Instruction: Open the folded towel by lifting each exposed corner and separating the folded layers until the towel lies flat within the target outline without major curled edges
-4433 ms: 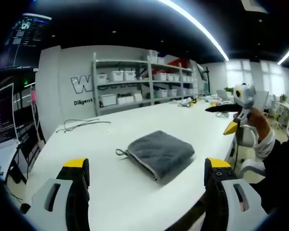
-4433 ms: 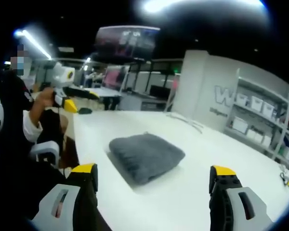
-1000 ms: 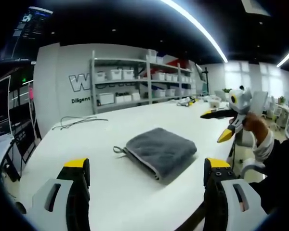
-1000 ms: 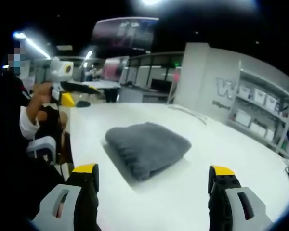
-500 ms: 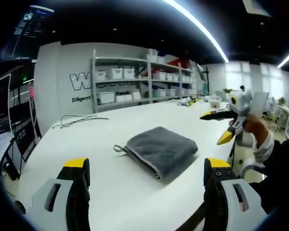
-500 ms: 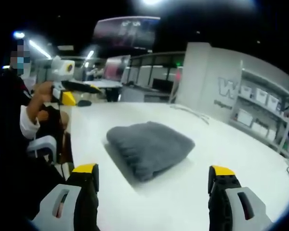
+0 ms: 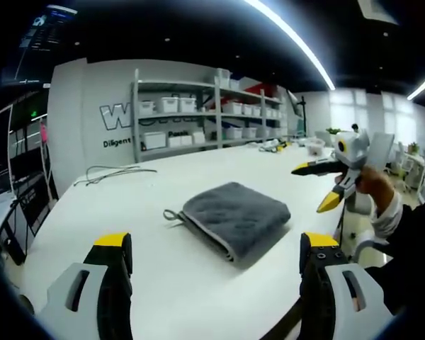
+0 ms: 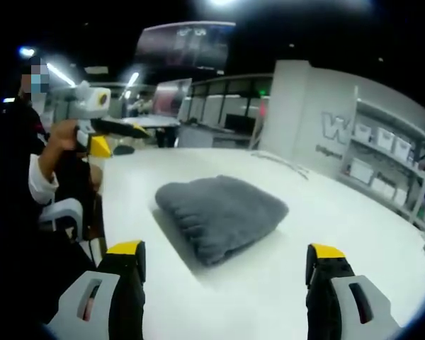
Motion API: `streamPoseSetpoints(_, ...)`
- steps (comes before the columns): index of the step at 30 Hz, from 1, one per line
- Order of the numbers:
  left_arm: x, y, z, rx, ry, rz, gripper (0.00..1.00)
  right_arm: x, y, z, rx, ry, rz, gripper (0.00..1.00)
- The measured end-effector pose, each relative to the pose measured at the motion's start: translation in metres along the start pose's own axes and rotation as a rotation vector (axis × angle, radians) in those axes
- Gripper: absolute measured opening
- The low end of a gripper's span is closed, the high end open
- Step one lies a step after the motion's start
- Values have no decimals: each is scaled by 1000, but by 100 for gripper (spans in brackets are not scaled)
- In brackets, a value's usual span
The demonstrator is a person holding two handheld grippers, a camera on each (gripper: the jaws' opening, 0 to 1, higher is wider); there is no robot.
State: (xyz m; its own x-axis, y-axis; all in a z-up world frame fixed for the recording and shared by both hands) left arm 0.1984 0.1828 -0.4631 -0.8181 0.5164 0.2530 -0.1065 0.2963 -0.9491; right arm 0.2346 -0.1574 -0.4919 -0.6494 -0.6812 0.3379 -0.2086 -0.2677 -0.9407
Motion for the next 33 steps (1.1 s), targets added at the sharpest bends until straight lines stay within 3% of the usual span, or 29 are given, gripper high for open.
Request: streamPoseSetpoints(33, -10, 10, -4, 10, 8, -17, 96, -14, 6, 7, -17, -1, -26, 94)
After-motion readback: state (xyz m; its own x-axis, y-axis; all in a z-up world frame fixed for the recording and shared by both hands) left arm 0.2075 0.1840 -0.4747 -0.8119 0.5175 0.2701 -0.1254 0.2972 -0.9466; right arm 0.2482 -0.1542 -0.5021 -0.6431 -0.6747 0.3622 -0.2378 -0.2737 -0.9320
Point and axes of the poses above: the point that each gripper's makers call its tool centre point, and the gripper's own axes: x roughly backward along the fingers, z roughly to its right, y roughly out of its underside, the point moved 9 cm from there along x, roughly backward along the fingers, and after that the axes turned 9 degrees about -x, right-handed, at the moved point
